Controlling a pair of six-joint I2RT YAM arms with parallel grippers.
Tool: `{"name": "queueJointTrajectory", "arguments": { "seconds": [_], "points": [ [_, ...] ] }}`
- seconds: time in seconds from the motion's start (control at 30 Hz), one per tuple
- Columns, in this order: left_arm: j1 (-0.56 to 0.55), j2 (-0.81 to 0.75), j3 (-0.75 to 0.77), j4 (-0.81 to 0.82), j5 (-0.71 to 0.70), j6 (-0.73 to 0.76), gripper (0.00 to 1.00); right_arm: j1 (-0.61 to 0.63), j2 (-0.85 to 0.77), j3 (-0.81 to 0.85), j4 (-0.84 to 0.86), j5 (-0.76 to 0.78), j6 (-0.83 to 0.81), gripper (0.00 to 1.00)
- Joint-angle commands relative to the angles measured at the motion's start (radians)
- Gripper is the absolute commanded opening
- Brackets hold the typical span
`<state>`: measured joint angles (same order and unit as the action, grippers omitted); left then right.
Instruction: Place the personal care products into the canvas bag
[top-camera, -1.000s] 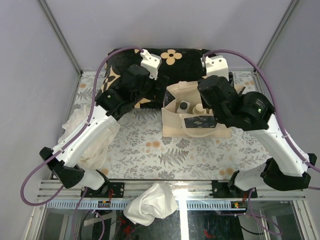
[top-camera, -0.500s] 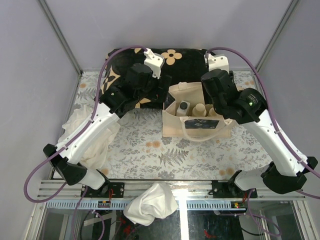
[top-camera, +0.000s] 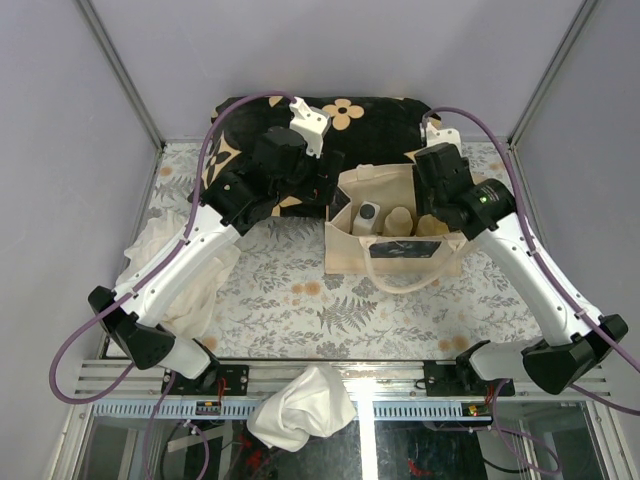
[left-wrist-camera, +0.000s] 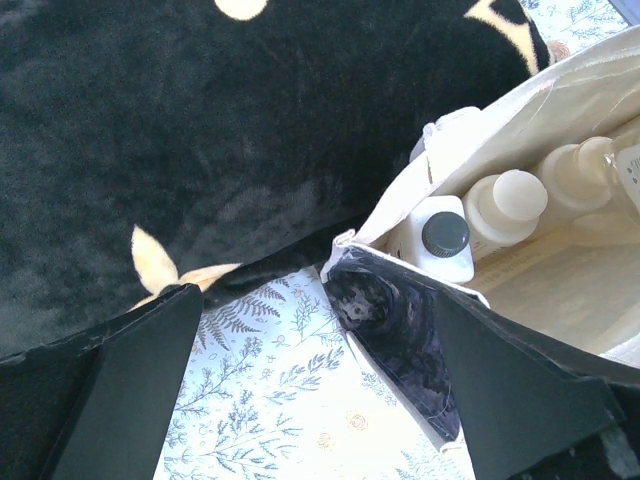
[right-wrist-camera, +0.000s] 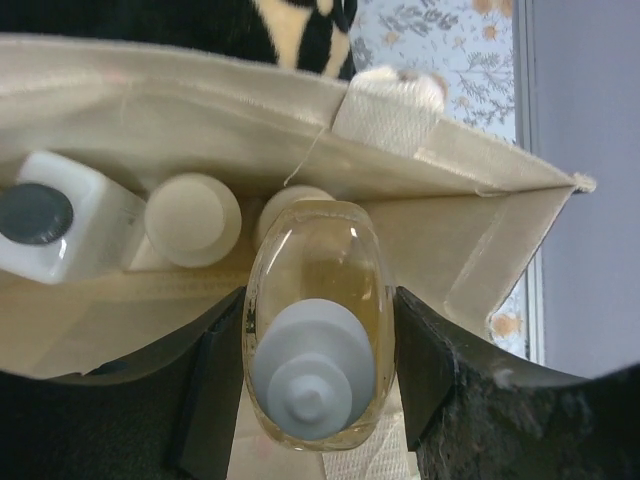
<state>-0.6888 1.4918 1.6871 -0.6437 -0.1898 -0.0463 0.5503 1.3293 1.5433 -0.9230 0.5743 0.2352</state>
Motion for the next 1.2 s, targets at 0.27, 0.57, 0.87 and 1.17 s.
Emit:
{"name": "queueJointTrajectory", "arguments": {
  "seconds": [0.27, 0.57, 0.87, 1.17],
  "points": [
    [0.006, -0.019, -0.004, 0.047, 0.009, 0.020, 1.00, -0.151, -0.060, -0.197, 0.226, -0.134, -0.013, 0.00],
    [0.006, -0.009, 0.015, 0.049, 0.013, 0.024, 1.00, -0.175, -0.060, -0.108, 0.162, -0.030, -0.076, 0.00],
    [0.006, -0.004, 0.017, 0.049, 0.019, 0.018, 1.00, -0.202, -0.040, -0.073, 0.116, 0.075, -0.128, 0.00],
    [0.006, 0.011, 0.029, 0.042, 0.027, 0.022, 1.00, -0.276, -0.035, -0.231, 0.248, -0.065, -0.116, 0.00]
  ]
}}
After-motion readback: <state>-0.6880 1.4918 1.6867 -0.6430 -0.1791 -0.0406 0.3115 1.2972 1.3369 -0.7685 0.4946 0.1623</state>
